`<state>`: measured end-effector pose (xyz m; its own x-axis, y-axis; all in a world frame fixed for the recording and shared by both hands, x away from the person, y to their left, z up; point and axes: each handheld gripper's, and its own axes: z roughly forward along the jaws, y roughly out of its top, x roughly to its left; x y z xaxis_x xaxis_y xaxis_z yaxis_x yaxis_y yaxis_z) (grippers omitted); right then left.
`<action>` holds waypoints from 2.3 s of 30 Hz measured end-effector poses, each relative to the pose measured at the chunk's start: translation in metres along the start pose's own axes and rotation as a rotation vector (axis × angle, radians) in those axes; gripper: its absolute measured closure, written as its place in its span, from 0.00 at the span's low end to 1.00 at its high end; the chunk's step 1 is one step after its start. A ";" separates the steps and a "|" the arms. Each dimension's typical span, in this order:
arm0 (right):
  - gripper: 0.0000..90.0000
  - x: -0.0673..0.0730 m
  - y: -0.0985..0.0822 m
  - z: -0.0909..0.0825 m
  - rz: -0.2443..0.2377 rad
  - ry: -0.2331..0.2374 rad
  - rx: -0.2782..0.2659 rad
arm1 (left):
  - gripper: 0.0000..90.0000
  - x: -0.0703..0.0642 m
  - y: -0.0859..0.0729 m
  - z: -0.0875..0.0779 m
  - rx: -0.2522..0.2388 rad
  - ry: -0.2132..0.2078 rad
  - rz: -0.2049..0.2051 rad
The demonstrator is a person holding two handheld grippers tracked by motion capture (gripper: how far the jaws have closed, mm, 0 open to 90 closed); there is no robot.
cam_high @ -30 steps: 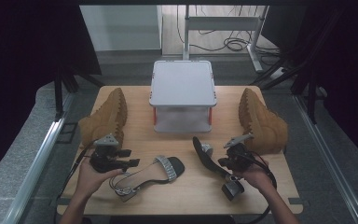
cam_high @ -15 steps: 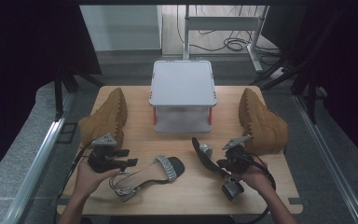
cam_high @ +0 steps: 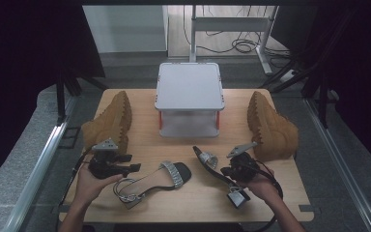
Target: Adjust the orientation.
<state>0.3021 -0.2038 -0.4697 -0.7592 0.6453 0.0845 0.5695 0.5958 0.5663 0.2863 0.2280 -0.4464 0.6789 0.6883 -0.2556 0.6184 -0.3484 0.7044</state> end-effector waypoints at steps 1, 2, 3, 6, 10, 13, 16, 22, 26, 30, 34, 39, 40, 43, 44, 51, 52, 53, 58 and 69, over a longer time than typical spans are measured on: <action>0.99 0.000 0.000 0.000 0.000 0.000 0.000 | 0.47 0.000 0.000 0.000 0.000 0.000 0.000; 0.99 0.005 -0.001 0.003 -0.006 0.023 -0.005 | 0.47 0.000 0.000 -0.001 -0.001 0.001 0.000; 0.99 0.007 -0.001 0.004 -0.010 0.037 -0.002 | 0.47 0.000 -0.001 -0.001 -0.002 0.001 0.000; 0.99 0.016 -0.003 0.010 -0.031 0.054 0.007 | 0.47 0.001 -0.001 0.000 -0.001 0.002 -0.001; 0.98 0.021 -0.004 0.014 -0.037 0.055 0.008 | 0.47 0.001 -0.001 0.000 0.000 0.001 -0.002; 0.96 0.021 -0.003 0.012 -0.032 0.046 0.006 | 0.47 0.001 -0.001 -0.001 -0.003 0.001 -0.003; 0.88 0.024 0.001 0.009 -0.039 0.043 -0.002 | 0.46 0.001 -0.001 -0.001 -0.003 0.003 -0.004; 0.53 0.036 0.007 0.015 -0.031 -0.009 0.030 | 0.46 0.001 -0.002 -0.001 0.000 0.001 -0.002; 0.44 0.035 0.008 0.018 -0.006 -0.026 0.051 | 0.46 0.001 -0.003 -0.001 0.002 0.002 -0.001; 0.36 0.031 0.007 0.022 0.043 -0.017 0.080 | 0.46 0.002 -0.003 -0.002 -0.002 0.002 -0.004; 0.32 0.030 0.004 0.028 0.065 0.005 0.128 | 0.46 0.002 -0.003 -0.002 0.000 0.002 -0.003; 0.30 0.029 0.002 0.035 0.081 0.021 0.168 | 0.46 0.002 -0.003 -0.001 0.002 0.002 -0.003; 0.30 0.027 0.000 0.039 0.088 0.030 0.191 | 0.46 0.002 -0.003 -0.001 0.003 0.002 -0.003; 0.30 0.026 0.000 0.041 0.098 0.048 0.202 | 0.46 0.002 -0.003 -0.001 0.003 0.002 -0.005; 0.34 0.026 -0.001 0.043 0.105 0.062 0.212 | 0.46 0.002 -0.003 -0.001 0.003 0.002 -0.006; 0.40 0.026 -0.001 0.043 0.151 0.066 0.219 | 0.46 0.002 -0.004 -0.001 0.004 0.001 -0.006; 0.44 0.025 -0.002 0.042 0.177 0.053 0.202 | 0.46 0.002 -0.004 -0.001 0.002 0.001 -0.006; 0.46 0.024 -0.003 0.041 0.192 0.050 0.188 | 0.46 0.003 -0.004 -0.001 0.002 0.002 -0.007; 0.46 0.019 -0.007 0.035 0.210 0.036 0.150 | 0.46 0.004 -0.004 -0.001 0.003 0.002 -0.010; 0.46 0.006 -0.012 0.006 0.204 -0.027 0.086 | 0.46 0.003 -0.004 -0.001 0.003 0.002 -0.012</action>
<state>0.2926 -0.2044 -0.4813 -0.6171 0.7688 0.1675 0.7364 0.4893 0.4673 0.2857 0.2323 -0.4497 0.6708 0.6934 -0.2629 0.6278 -0.3422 0.6992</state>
